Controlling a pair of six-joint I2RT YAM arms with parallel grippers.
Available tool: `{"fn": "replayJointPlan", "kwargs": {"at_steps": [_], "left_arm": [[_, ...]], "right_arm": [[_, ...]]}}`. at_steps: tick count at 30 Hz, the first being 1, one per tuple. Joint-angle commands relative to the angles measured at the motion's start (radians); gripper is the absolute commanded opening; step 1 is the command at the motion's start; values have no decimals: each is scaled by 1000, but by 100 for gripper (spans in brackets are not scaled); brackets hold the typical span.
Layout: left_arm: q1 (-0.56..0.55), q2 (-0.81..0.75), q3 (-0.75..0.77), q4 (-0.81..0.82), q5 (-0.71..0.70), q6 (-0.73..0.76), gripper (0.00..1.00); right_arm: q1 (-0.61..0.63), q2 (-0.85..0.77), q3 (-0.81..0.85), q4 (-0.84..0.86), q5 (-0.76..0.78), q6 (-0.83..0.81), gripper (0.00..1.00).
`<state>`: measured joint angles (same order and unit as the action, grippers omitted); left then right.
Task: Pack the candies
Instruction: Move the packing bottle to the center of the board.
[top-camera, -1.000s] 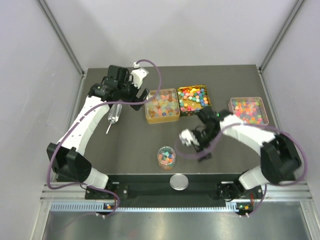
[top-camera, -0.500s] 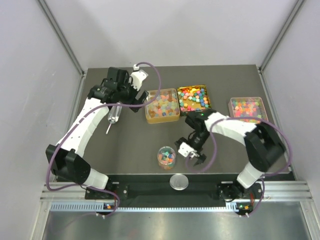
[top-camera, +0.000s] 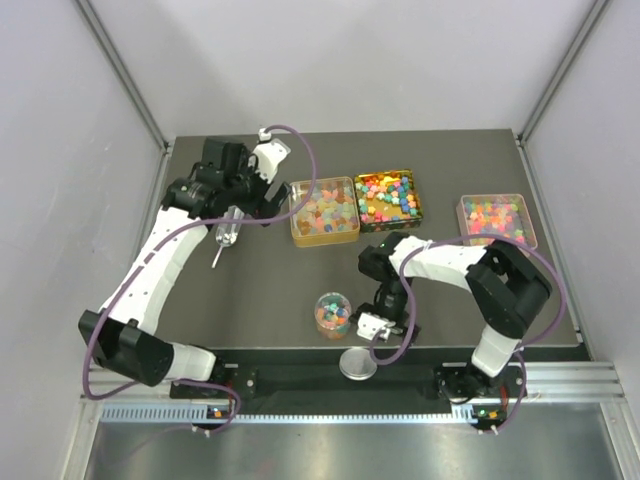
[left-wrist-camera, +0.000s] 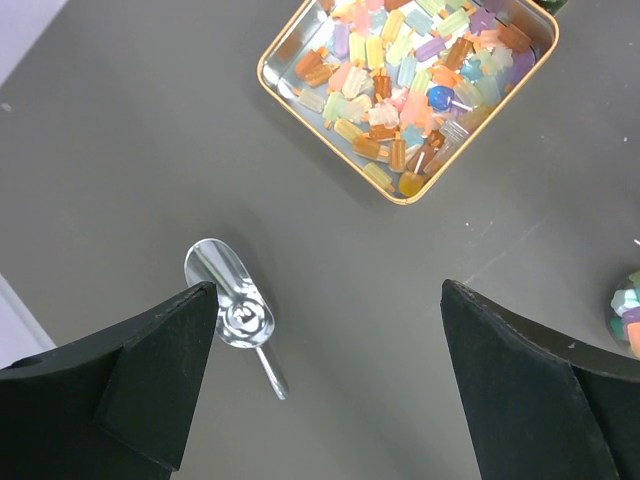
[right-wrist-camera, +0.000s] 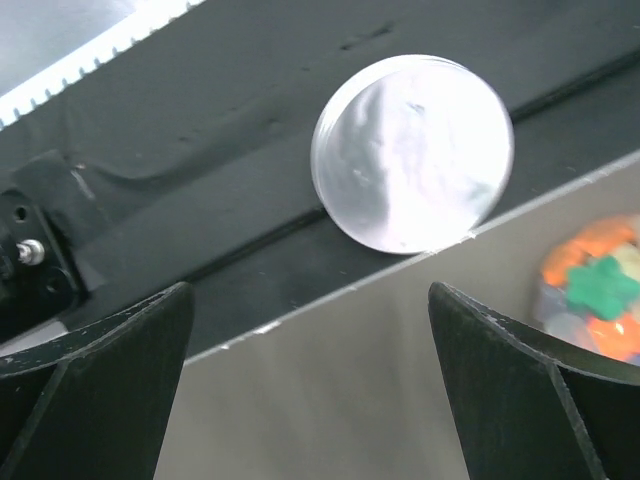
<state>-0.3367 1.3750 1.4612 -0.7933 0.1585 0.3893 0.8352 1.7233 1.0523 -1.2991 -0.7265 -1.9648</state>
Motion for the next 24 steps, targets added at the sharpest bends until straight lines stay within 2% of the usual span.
{"fn": "replayJointPlan", "kwargs": {"at_steps": [1,7,16,24], "left_arm": [[-1,-47,-16,26,-8,16,97],[-1,-53,-32,28,18,8,97],[7,-106,-90,37,7,6,98],[28,-136,-119,32,15,-3,98]], "right_arm": [[57,-33,-8,-161,-34,-770,100],[113,24,21,-45,-119,-766,100],[173,110,87,72,-148,-746,100],[185,197,156,86,-142,-738,100]]}}
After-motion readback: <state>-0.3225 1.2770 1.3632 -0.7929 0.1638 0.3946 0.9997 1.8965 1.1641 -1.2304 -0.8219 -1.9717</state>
